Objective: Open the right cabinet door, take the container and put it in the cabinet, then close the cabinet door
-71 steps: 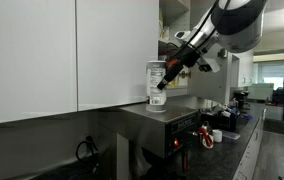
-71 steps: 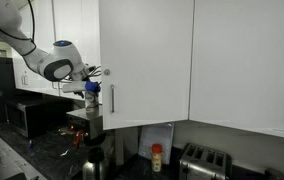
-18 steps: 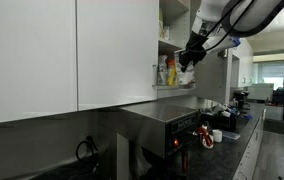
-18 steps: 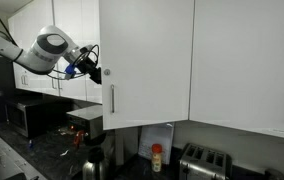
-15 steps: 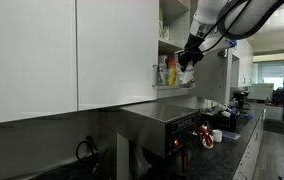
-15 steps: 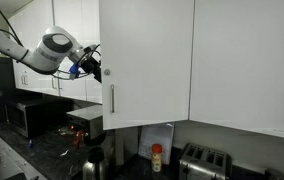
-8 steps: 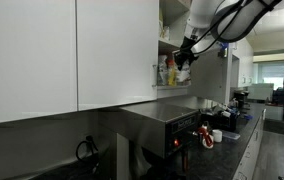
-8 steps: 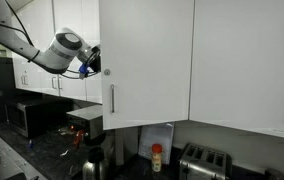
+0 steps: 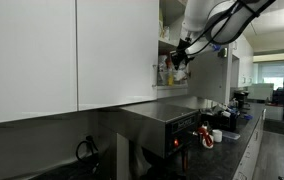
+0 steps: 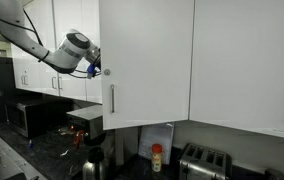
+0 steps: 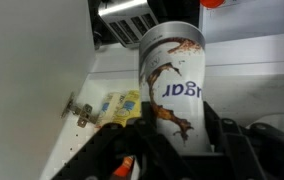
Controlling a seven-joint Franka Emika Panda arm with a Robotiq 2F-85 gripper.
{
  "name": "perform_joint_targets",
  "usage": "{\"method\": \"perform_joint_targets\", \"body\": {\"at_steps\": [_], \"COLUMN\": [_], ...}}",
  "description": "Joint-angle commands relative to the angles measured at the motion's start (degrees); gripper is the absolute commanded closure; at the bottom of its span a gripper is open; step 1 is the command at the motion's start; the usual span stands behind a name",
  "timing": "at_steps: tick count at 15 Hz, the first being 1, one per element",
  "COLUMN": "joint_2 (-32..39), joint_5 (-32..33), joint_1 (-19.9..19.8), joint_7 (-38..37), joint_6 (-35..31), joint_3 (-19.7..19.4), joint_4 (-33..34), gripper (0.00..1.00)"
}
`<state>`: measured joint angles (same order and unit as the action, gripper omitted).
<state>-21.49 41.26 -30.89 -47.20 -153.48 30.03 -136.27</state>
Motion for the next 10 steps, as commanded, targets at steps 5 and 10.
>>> {"method": "perform_joint_targets", "body": {"at_steps": [5, 10], "joint_2": [6.1, 9.0], "joint_5": [3.5, 4.1], "joint_1": [-2.9, -2.9], "joint_7": [-0.9, -0.5], "joint_6": [-1.8, -3.0], "joint_3": [0.5, 0.3], "joint_4": [6.6, 9.1], "gripper": [0.76, 0.76]}}
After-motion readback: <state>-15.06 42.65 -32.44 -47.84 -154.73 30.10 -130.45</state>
